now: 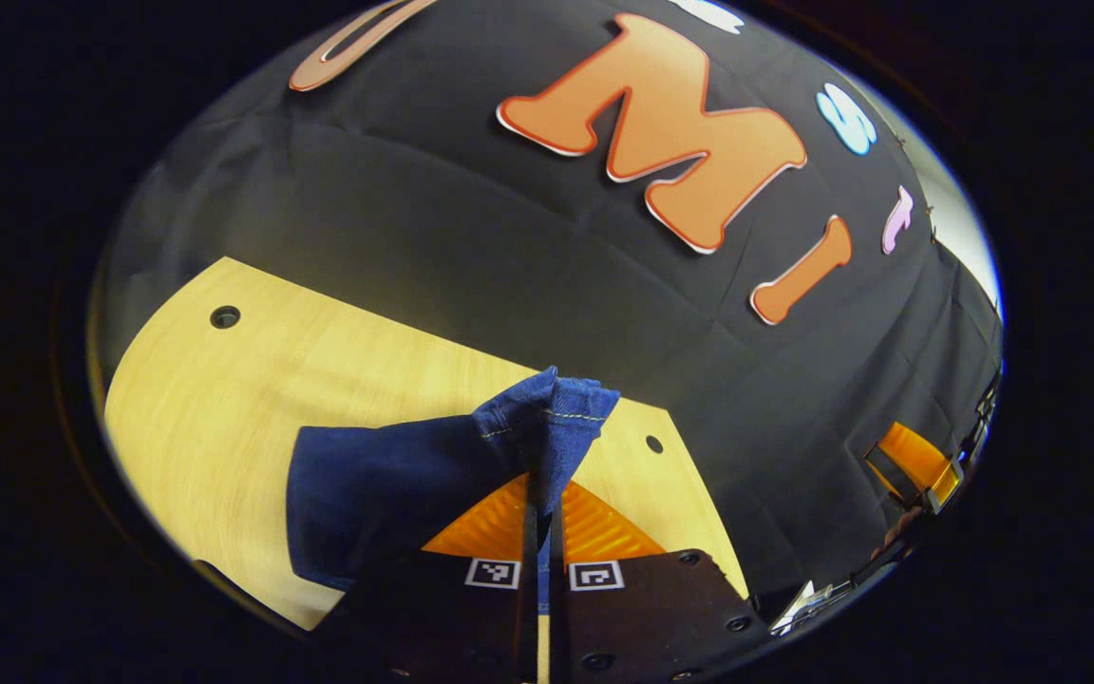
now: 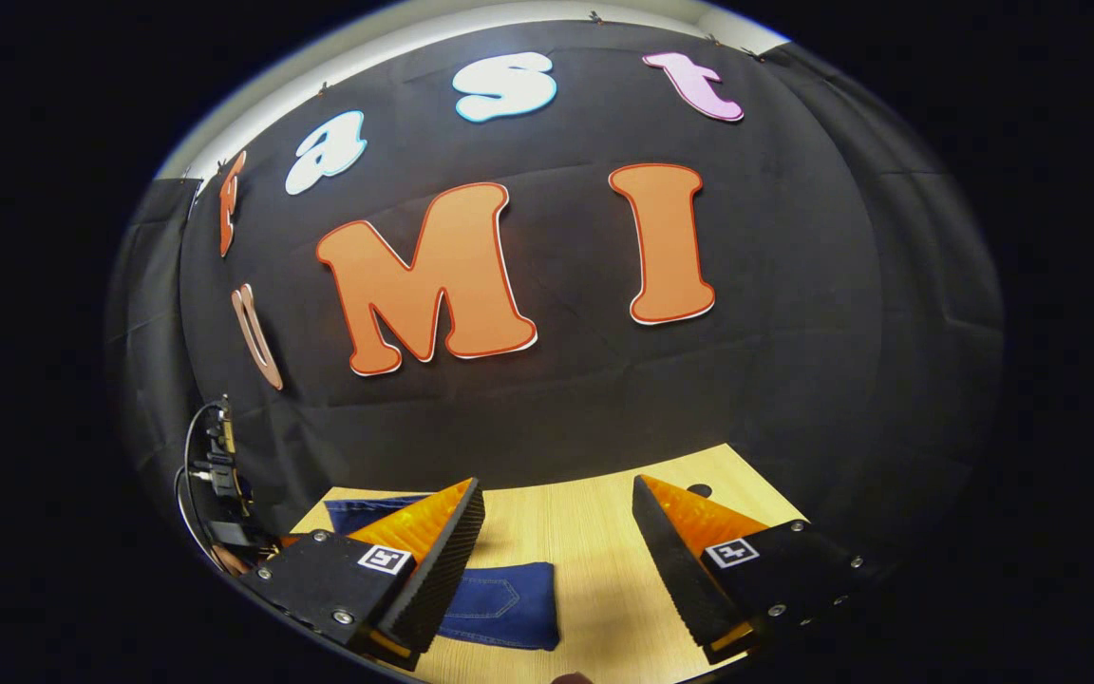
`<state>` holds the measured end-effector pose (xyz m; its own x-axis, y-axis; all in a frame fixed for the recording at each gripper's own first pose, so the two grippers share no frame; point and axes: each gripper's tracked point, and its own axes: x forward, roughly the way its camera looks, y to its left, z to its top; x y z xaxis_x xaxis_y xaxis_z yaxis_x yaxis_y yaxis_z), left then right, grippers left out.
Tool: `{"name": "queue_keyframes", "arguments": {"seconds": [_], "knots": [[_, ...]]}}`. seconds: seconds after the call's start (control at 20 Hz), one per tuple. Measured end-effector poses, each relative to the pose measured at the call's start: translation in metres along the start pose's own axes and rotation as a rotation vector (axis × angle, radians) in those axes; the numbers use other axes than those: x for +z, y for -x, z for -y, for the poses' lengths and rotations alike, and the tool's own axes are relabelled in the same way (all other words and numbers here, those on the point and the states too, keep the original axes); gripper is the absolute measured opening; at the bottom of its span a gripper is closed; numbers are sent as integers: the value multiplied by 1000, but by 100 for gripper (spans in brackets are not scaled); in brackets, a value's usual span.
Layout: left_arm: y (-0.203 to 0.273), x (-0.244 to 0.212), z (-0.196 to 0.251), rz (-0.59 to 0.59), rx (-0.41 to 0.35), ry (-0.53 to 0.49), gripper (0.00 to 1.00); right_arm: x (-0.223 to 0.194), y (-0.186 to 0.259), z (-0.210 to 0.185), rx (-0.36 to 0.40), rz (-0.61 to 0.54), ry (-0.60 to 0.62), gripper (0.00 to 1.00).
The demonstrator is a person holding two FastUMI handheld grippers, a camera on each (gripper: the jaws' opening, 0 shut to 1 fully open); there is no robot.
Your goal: Grasp the waist and the cuffs of the jeans and fold them to make the two legs overlap; first hold the waist and fold one-third of the jeans toward the cuffs, then hold the cuffs and fold the remaining one-third in the same direction to finish folding.
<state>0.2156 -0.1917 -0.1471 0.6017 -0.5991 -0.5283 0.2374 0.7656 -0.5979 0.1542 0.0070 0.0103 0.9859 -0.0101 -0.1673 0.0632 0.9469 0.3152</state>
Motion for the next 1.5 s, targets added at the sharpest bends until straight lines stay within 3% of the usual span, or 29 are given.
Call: {"name": "queue_keyframes", "arguments": {"seconds": [0.3, 0.45, 0.5, 0.6, 0.65, 0.75, 0.8, 0.9, 1.0, 1.1, 1.2, 1.35, 1.45, 1.5], "knots": [[-17, -21, 18, -66, 56, -73, 5, -3, 2, 11, 10, -12, -17, 97], [-5, -25, 49, -77, -51, -83, 7, -3, 0, 11, 22, -15, -19, 96], [0, -25, 65, -68, -101, -91, 19, -3, -1, 9, 32, -17, -18, 97], [7, -19, 84, -39, -126, -152, 42, -4, -4, 5, 47, -22, -20, 96], [12, -16, 90, -23, -130, -183, 36, -4, -6, 1, 54, -26, -21, 97], [27, -5, 98, 15, -136, -224, 65, -6, -7, -4, 73, -28, -20, 97], [34, 2, 101, 41, -132, -243, 64, -6, -7, -8, 78, -26, -15, 97], [50, 23, 101, 117, -101, -297, 83, -1, -8, -18, 92, -6, 5, 97], [67, 46, 96, 209, -60, -353, 87, 5, -8, -29, 105, 19, 29, 97], [88, 69, 96, 274, -46, -350, 86, 2, -9, -40, 122, 20, 52, 100], [116, 99, 93, 359, -12, -357, 88, 2, -9, -53, 140, 26, 67, 97], [151, 138, 90, 511, 71, -448, 95, 10, -7, -73, 160, 74, 117, 100], [179, 158, 90, 596, 119, -504, 95, 15, -4, -85, 175, 112, 153, 96], [191, 163, 88, 631, 139, -523, 95, 20, -1, -93, 182, 139, 166, 100]]}}
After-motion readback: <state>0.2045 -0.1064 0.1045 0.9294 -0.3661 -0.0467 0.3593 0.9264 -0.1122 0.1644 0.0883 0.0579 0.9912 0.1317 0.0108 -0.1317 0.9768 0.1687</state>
